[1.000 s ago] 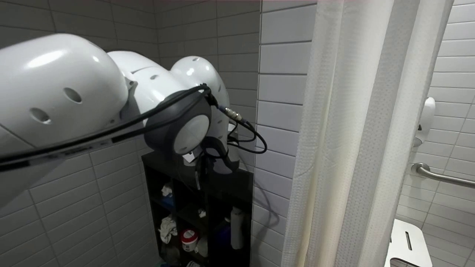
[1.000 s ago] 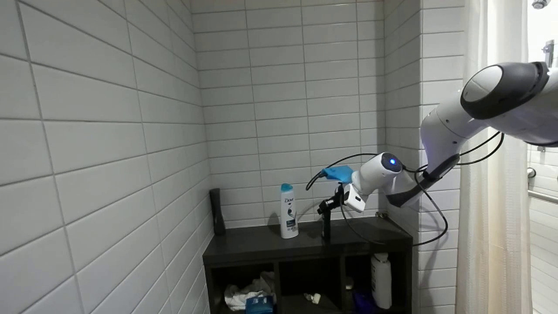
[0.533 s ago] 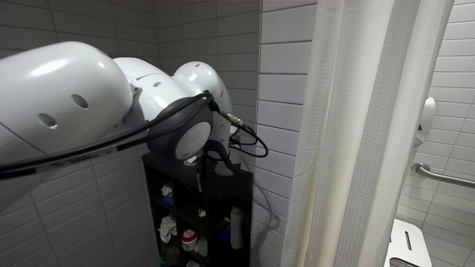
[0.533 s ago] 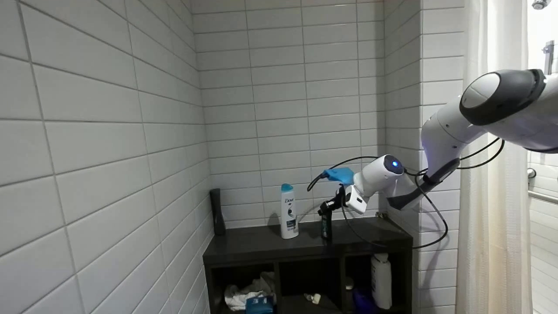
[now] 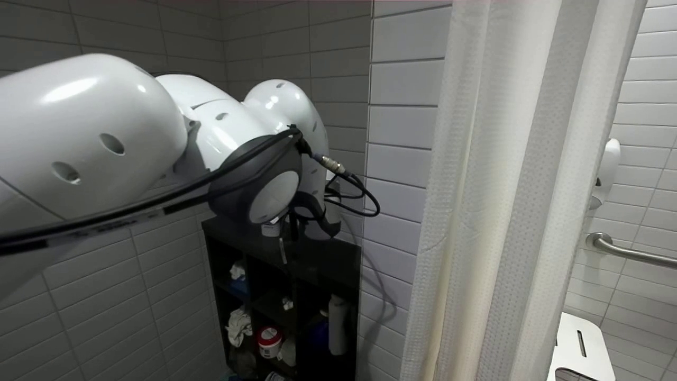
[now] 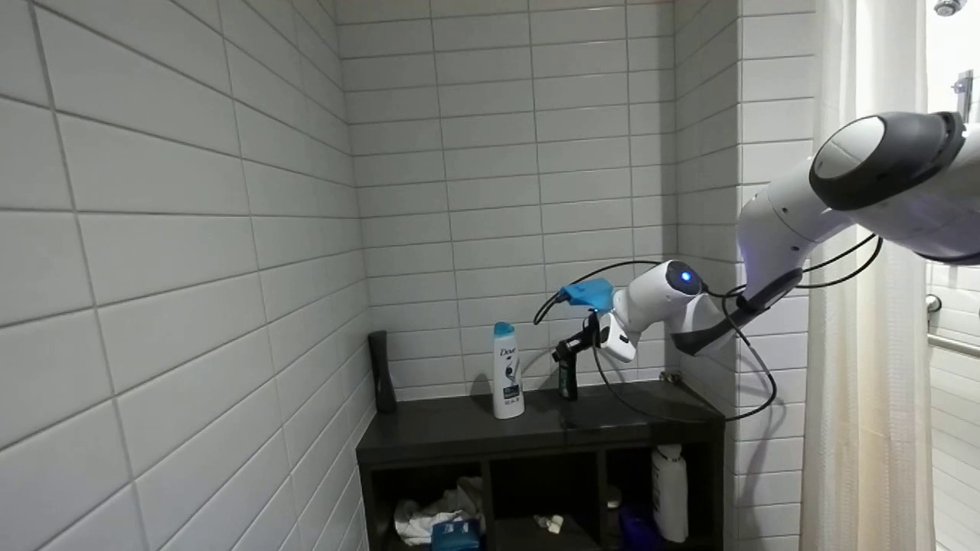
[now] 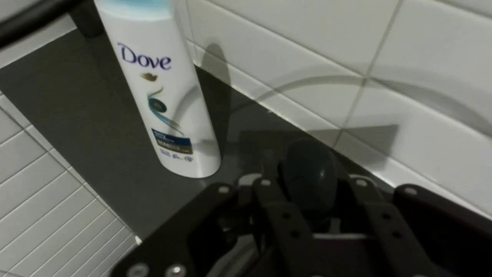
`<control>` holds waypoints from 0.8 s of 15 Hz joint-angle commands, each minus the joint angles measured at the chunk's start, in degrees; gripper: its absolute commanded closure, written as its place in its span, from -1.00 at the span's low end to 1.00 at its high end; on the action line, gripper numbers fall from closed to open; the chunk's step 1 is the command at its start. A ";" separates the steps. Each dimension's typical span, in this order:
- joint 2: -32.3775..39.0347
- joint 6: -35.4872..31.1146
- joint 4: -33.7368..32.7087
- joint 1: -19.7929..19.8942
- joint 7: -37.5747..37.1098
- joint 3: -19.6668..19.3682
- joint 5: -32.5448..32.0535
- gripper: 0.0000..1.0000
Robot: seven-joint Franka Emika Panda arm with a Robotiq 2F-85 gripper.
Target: Pick up the black bottle
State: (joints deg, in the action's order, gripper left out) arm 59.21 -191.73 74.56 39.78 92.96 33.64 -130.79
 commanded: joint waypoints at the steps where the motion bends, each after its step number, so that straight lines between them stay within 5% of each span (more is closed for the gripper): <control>1: -3.52 4.01 2.16 2.20 2.96 4.90 -4.01 0.84; 12: -3.98 12.97 10.27 12.41 4.99 23.93 -20.18 0.84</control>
State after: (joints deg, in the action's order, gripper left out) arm 56.61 -181.28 80.03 48.27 98.01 52.94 -146.82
